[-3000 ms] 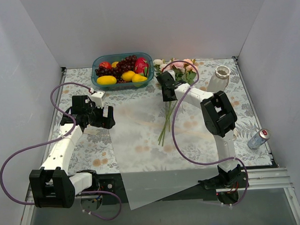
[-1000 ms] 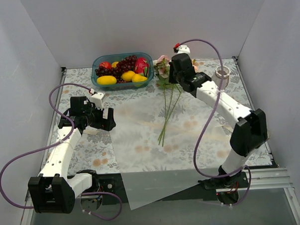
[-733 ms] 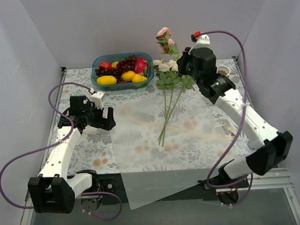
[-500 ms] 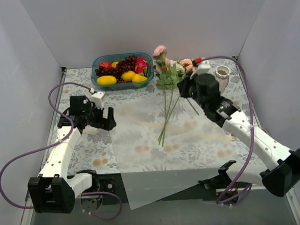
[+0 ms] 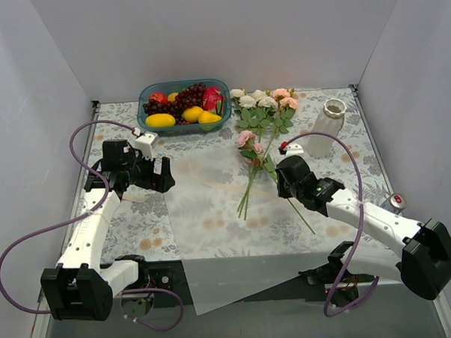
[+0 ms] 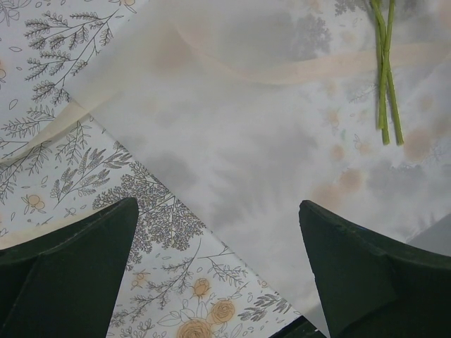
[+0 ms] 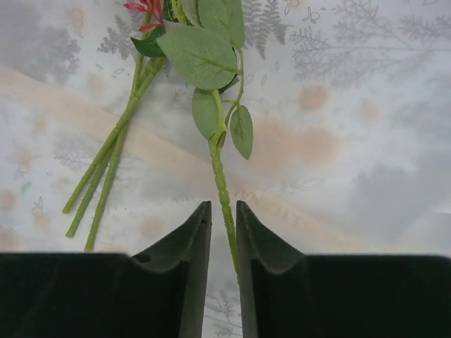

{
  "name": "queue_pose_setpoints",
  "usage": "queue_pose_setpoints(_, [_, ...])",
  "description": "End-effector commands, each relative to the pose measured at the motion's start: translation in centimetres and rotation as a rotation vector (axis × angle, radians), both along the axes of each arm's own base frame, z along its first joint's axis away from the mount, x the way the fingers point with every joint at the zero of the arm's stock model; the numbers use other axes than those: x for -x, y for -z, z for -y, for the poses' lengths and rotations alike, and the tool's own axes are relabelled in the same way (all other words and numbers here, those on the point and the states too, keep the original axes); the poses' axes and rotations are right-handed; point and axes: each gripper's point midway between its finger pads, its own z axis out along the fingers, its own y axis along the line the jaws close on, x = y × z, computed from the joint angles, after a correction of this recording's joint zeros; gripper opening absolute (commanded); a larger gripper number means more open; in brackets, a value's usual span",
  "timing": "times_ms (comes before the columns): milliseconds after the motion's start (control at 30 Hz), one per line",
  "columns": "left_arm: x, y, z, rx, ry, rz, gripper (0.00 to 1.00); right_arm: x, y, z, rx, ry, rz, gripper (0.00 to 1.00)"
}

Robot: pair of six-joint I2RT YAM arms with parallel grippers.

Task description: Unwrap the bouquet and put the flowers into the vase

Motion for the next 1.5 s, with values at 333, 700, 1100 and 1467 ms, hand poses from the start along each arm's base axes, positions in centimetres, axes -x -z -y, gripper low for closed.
queue_pose_setpoints(333, [0.3, -1.9, 0.0, 0.003, 0.01, 0.059, 0.98, -2.7, 2.1, -2.0, 0.17, -0.102, -0.08, 0.51])
queue_pose_setpoints(700, [0.2, -1.8, -0.1, -0.006, 0.016, 0.058, 0.98, -3.6, 6.1, -0.9, 0.235, -0.125, -0.143, 0.59])
queue_pose_setpoints(1100, [0.1, -1.9, -0.2, -0.015, 0.017, 0.054, 0.98, -5.0, 7.2, -2.2, 0.154, -0.158, -0.153, 0.22])
queue_pose_setpoints(1467, [-0.3, -2.0, -0.2, -0.018, 0.015, 0.048, 0.98, -8.5, -2.8, -4.8, 0.033, -0.177, 0.066, 0.01])
